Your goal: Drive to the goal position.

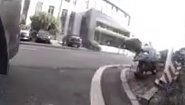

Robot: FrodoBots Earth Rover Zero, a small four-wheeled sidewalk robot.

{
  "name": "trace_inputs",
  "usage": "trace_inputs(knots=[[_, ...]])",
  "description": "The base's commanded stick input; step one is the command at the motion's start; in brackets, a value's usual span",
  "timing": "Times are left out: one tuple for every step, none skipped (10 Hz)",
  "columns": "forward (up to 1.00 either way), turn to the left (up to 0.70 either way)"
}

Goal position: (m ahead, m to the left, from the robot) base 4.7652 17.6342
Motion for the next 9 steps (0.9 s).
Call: trace_inputs(knots=[[0.45, 0.00], [0.45, 0.02], [0.45, 0.02], [0.45, 0.02], [0.45, 0.18], [0.45, 0.27], [0.45, 0.27], [0.45, 0.27], [0.45, 0.27]])
